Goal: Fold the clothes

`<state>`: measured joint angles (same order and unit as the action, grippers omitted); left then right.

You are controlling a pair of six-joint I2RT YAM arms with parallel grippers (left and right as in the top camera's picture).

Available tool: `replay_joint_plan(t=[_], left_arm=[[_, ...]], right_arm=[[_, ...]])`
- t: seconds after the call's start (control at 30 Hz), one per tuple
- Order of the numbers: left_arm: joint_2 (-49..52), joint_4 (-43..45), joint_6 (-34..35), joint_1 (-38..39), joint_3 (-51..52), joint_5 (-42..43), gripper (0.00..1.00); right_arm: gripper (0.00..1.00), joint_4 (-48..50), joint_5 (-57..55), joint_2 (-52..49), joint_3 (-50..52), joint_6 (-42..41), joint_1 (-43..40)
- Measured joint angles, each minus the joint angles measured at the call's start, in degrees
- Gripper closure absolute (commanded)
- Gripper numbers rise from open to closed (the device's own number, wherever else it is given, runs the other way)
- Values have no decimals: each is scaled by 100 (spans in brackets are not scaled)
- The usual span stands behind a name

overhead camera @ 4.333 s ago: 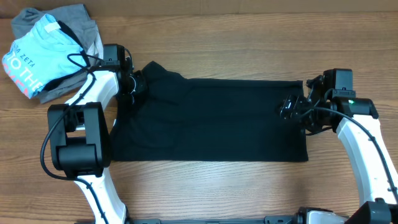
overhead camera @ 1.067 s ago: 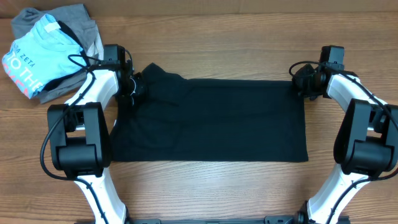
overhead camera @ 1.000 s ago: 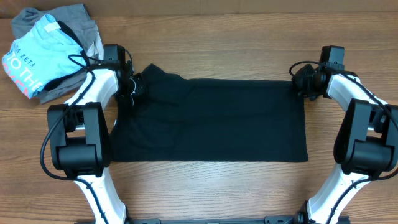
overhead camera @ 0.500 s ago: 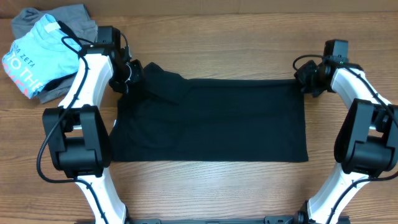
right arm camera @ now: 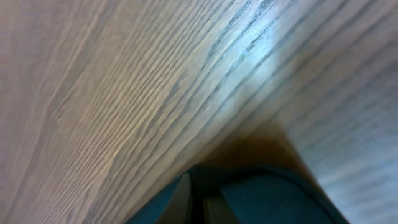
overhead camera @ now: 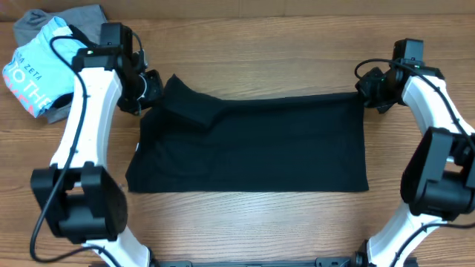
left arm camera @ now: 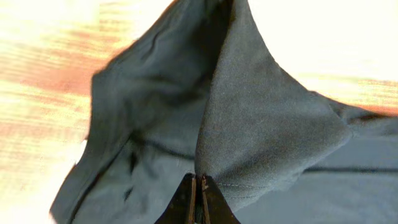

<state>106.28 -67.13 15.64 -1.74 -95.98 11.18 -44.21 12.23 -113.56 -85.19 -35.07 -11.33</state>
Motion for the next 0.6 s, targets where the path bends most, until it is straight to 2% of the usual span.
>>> replay_joint_plan(t=[0.37,0.6], left_arm=[[-380,-1644,-68,0,-11,-168,96],[-391,-2168,-59,22,-9,-466,96]], right_arm=[[96,-979,-2,330,-24,59,0],[96,-1587,-2,387,-24,63,0]])
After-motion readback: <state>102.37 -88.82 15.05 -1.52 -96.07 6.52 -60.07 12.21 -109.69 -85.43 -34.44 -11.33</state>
